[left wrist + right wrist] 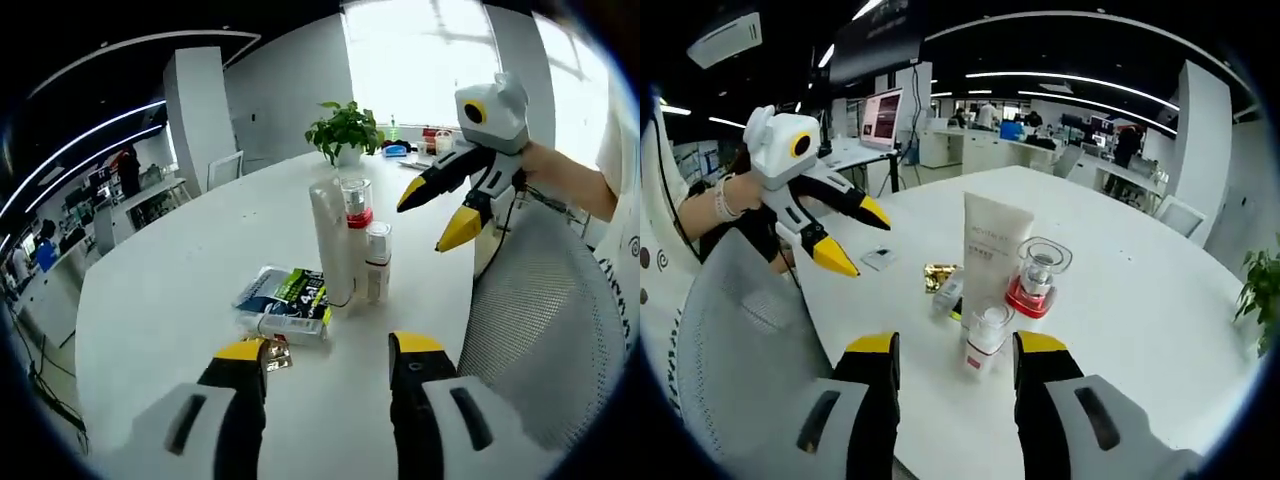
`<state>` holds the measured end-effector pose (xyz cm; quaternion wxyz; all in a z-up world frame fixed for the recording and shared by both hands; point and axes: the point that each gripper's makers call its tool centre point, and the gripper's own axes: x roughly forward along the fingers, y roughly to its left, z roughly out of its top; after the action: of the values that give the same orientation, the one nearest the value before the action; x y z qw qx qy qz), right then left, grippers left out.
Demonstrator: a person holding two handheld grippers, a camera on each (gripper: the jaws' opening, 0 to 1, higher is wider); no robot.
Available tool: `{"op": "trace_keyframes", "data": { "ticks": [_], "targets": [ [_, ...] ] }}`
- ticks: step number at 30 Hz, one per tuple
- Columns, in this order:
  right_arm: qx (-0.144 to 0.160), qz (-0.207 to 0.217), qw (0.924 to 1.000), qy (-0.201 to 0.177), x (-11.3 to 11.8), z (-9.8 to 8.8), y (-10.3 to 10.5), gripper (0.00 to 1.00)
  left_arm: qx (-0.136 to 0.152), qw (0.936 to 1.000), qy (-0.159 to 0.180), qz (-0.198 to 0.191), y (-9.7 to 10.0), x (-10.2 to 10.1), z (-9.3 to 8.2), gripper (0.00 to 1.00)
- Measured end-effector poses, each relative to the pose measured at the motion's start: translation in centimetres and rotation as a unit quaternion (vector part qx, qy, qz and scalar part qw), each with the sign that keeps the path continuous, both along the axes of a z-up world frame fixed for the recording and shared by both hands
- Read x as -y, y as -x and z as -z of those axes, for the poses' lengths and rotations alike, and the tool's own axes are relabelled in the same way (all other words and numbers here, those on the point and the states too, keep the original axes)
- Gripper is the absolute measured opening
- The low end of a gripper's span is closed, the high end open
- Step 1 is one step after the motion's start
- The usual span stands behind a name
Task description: Arrange the skincare products in the storage area until every visible bottle or jar stands upright without overlapping.
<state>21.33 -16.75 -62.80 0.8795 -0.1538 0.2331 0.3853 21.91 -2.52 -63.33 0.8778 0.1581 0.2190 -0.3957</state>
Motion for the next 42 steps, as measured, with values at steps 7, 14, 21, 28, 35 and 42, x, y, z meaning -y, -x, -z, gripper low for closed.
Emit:
{"op": "trace_keyframes", "data": {
  "ticks": [7,14,21,28,35,42],
  "targets": [
    [0.008,0.009,0.9999,0.002,0.2,-0.9,0.8,0.64,-0.002,0.9994,0.004,-0.035,0.8,-2.2,-1.1,0.59],
    [0.015,0.011,0.9997,0.014,0.0,-1.0,1.8,0.79,-0.003,0.9983,0.007,-0.058,1.4,-3.3,-0.7,0.72],
    [0.017,0.005,0.9997,0.017,-0.3,-1.2,2.2,0.89,-0.017,0.9980,0.016,-0.059,1.7,-3.1,0.1,0.81],
    [0.034,0.006,0.9991,0.024,-0.4,-1.8,1.9,0.96,-0.020,0.9986,0.016,-0.047,1.0,-2.6,0.2,0.88],
    [0.035,0.003,0.9992,0.016,-1.1,-1.8,1.0,0.97,-0.029,0.9988,0.012,-0.037,-0.2,-2.4,0.5,0.94],
    [0.037,0.005,0.9992,0.016,-1.0,-1.5,0.3,0.99,-0.038,0.9991,0.002,-0.017,-0.8,-1.4,1.2,0.99]
  ]
}}
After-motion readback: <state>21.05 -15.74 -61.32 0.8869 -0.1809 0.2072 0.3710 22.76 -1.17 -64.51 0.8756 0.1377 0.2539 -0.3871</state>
